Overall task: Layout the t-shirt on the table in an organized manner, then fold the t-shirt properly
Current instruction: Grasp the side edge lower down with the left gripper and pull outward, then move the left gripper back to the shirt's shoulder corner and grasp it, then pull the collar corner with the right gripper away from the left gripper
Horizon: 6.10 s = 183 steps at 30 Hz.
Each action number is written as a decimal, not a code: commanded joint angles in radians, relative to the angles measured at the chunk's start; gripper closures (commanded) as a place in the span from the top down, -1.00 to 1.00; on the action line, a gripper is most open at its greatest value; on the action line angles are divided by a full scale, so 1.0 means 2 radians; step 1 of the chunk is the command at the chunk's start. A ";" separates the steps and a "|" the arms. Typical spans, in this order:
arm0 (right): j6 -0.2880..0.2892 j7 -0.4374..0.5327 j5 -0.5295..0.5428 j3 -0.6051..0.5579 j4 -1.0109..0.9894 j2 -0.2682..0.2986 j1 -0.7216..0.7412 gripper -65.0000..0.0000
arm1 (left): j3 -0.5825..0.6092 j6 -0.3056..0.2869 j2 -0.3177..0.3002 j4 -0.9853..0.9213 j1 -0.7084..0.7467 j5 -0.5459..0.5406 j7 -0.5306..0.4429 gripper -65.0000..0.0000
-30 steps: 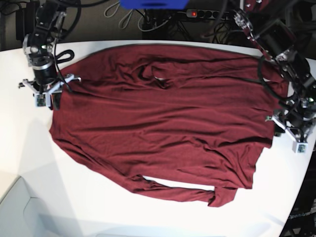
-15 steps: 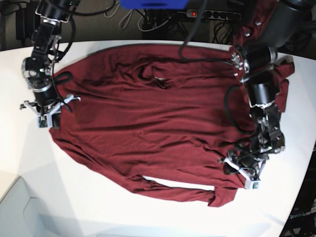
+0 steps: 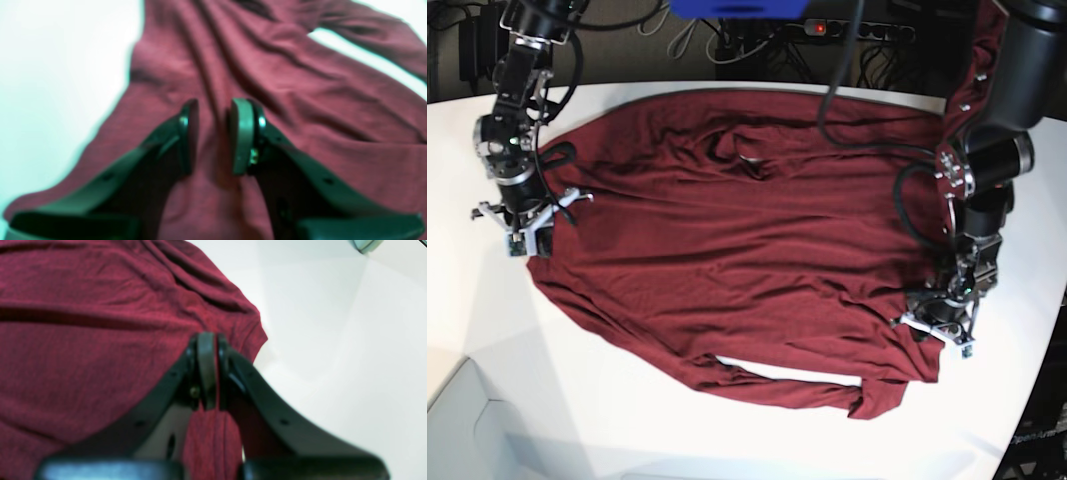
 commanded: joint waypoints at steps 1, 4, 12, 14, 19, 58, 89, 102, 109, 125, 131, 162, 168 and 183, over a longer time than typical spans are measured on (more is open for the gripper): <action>-0.002 0.013 0.003 0.001 0.009 0.005 0.006 -1.00 | 0.001 -0.002 -0.008 0.007 -0.008 -0.003 -0.012 -0.50; -0.002 0.013 0.003 0.001 0.009 0.005 0.006 -1.00 | 0.003 -0.002 -0.021 0.007 0.005 -0.003 -0.024 -0.50; -0.002 0.013 0.003 0.001 0.010 0.005 0.005 -1.00 | 0.003 -0.002 -0.031 0.007 0.030 -0.003 -0.036 -0.50; -0.002 0.013 0.003 0.001 0.012 0.005 0.005 -1.00 | 0.003 -0.002 -0.038 0.007 0.038 -0.003 -0.037 -0.50; -0.002 0.013 0.003 0.002 0.012 0.009 0.001 -1.00 | 0.002 -0.002 -0.054 0.007 0.039 -0.006 -0.037 -0.50; -0.002 0.015 0.005 0.079 0.142 -0.061 -0.083 -1.00 | -0.214 -0.009 -0.006 0.798 0.538 -0.246 0.231 -0.54; -0.002 0.013 0.005 0.080 0.141 -0.080 -0.092 -1.00 | -0.253 -0.086 0.038 0.615 0.525 -0.158 0.231 -0.08; -0.002 0.015 0.005 0.046 0.158 -0.081 -0.138 -1.00 | -0.243 -0.087 0.035 0.630 0.526 -0.158 0.231 -0.96; 0.069 0.013 0.005 -0.026 0.189 -0.090 -0.208 -1.00 | -0.241 -0.087 0.035 0.630 0.523 -0.158 0.231 -0.99; 0.075 0.012 0.005 -0.090 0.177 -0.091 -0.267 -0.11 | -0.242 -0.087 0.035 0.629 0.525 -0.158 0.231 -0.99; 0.075 0.012 0.005 -0.087 0.124 -0.091 -0.261 0.10 | -0.243 -0.087 0.035 0.629 0.526 -0.158 0.231 -0.99; 0.074 0.015 0.005 -0.053 0.109 -0.087 -0.250 -1.00 | -0.245 -0.087 0.035 0.639 0.527 -0.160 0.231 -0.99; 0.075 0.015 0.005 -0.035 0.171 -0.087 -0.250 -1.00 | -0.273 -0.087 0.041 0.698 0.527 -0.162 0.236 -0.99; 0.075 0.015 0.005 -0.035 0.223 -0.084 -0.263 -1.00 | -0.275 -0.087 0.041 0.760 0.527 -0.163 0.289 -0.99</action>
